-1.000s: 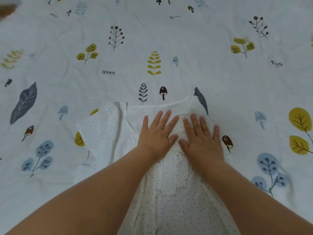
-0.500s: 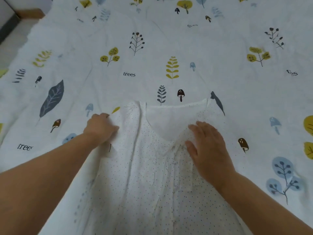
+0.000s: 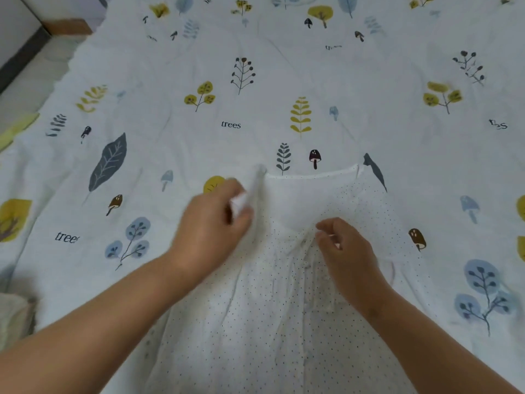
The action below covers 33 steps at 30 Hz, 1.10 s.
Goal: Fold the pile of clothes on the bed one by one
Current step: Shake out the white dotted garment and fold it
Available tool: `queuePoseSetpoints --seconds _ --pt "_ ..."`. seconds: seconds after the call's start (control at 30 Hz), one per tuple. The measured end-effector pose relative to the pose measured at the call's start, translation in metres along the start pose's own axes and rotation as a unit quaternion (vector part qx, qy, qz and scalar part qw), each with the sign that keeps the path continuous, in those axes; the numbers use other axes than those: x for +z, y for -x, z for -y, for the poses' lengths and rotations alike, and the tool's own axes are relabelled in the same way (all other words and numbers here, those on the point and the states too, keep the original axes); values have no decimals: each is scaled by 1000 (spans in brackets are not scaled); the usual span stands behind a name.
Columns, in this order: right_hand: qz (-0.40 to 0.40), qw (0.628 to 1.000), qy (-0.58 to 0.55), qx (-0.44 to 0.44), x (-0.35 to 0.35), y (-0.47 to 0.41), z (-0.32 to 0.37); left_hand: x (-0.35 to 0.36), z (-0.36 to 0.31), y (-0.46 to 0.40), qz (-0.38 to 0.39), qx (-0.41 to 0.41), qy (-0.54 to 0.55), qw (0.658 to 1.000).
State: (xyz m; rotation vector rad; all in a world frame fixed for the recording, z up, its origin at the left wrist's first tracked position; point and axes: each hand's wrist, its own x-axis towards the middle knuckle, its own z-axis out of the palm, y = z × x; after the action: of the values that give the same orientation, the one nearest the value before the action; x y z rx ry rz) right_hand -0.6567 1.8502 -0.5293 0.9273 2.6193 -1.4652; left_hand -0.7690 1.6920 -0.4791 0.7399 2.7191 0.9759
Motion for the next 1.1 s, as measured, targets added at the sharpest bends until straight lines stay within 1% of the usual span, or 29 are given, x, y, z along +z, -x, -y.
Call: queuePoseSetpoints --seconds 0.03,0.07,0.1,0.13,0.17,0.23,0.27,0.3,0.33,0.4,0.43,0.5,0.57,0.73,0.8,0.83,0.9,0.97,1.03,1.1 --pt "7 998 -53 28 1 -1 2 9 -3 2 85 27 6 996" --pt "11 995 -88 50 2 -1 2 17 -5 3 172 40 8 984" --pt "10 993 -100 62 3 -1 1 26 -3 3 246 41 6 968" --pt "2 994 -91 67 3 -2 0 34 1 3 282 39 -7 959" --pt "-11 996 -62 66 3 -1 -1 40 6 2 274 44 -36 960" --pt "-38 998 35 46 4 0 -4 51 15 1 170 66 -114 977" --pt "-38 994 96 17 6 0 -4 57 21 2 125 69 -144 979" --pt "-19 987 161 -20 10 0 -2 62 25 1 106 67 -174 977" --pt "15 973 224 -57 15 -2 -2 68 30 1 115 65 -210 969" --pt "82 935 328 -108 28 -8 -5 81 43 0 172 80 -288 939" --pt "107 916 369 -117 33 -13 -9 86 50 0 196 84 -316 924" --pt "149 888 423 -98 39 -22 -23 94 62 -2 233 60 -342 908" --pt "177 875 444 -70 41 -27 -34 96 68 -2 257 31 -349 901" --pt "201 870 446 -61 41 -31 -35 98 64 -2 275 25 -365 889" --pt "203 880 424 -65 35 -28 -28 93 57 -2 269 19 -336 902" --pt "190 891 407 -69 30 -23 -24 90 54 1 249 27 -310 917" --pt "135 912 380 -81 17 -8 -19 78 45 9 182 65 -267 944" --pt "97 917 375 -89 3 14 -22 67 41 21 123 91 -238 959" --pt "93 916 384 -75 -10 40 -32 59 40 37 91 67 -222 968" --pt "92 915 390 -34 -22 63 -45 53 40 54 71 19 -209 975"
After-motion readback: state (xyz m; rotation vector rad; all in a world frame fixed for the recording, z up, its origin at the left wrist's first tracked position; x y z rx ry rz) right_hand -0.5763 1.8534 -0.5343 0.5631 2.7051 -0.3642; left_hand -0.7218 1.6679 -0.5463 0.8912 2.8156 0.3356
